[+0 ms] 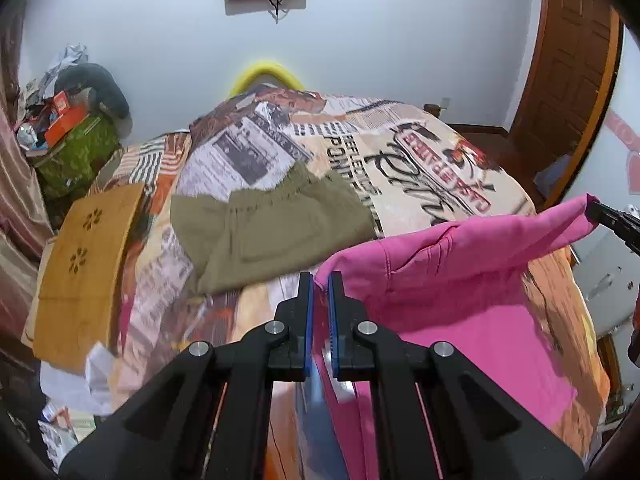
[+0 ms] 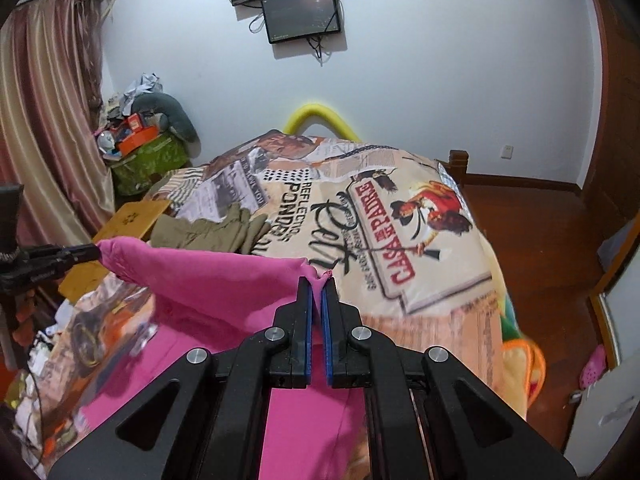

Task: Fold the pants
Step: 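Lift the trousers' waistband with both grippers and fold it over toward the hem, then lower the folded waistband onto the trousers and open both grippers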

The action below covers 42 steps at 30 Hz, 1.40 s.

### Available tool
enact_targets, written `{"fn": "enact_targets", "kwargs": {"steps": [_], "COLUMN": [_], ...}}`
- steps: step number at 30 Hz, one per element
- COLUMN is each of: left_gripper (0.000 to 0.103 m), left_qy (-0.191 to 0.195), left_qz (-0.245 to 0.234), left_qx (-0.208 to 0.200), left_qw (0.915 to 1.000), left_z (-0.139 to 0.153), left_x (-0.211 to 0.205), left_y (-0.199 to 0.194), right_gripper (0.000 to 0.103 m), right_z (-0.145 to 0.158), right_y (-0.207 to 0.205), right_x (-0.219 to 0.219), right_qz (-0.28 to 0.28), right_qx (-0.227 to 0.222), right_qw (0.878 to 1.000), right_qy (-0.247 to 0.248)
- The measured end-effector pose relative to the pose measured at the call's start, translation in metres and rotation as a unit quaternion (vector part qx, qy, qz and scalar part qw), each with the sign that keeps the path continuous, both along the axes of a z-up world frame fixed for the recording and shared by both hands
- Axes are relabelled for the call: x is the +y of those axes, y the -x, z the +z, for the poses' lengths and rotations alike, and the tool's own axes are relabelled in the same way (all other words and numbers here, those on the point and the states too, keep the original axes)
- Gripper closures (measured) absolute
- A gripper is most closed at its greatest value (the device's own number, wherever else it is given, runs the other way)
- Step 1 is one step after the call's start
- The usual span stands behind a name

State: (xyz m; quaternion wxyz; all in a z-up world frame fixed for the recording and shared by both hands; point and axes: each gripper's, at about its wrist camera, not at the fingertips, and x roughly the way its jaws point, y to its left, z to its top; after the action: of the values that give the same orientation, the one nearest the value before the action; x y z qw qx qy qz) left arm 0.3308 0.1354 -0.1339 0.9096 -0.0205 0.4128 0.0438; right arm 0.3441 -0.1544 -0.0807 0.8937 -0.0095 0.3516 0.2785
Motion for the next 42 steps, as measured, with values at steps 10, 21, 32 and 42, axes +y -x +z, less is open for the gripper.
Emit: {"fn": "enact_targets", "kwargs": {"steps": [10,21,32,42], "left_gripper": [0.097,0.097,0.097,0.060], "left_qy": [-0.018,-0.015,-0.004,-0.028], "left_qz": [-0.013,-0.028,-0.022,-0.080], "left_qx": [0.024,0.101,0.086,0.047], "left_qw": [0.9995,0.9944,0.9961,0.9953], "left_z": [-0.037,-0.104,-0.090,-0.054], "left_x": [-0.018,-0.033,-0.027,-0.057], "left_y": [0.084,0.135,0.153,0.142], "right_gripper": [0.099,0.099,0.096,0.063], "right_z": [-0.031,-0.101,-0.103,-0.066], "right_y": [0.073,0.122,0.149,0.162], "right_x": [-0.013,-0.034,-0.041,-0.021], "right_qz": [0.017,0.010,0.007,0.035], "right_qx": [0.027,0.101,0.108,0.052], "right_qw": [0.999,0.993,0.990,0.995], "right_qy": [0.023,0.053,0.084,0.072]}}
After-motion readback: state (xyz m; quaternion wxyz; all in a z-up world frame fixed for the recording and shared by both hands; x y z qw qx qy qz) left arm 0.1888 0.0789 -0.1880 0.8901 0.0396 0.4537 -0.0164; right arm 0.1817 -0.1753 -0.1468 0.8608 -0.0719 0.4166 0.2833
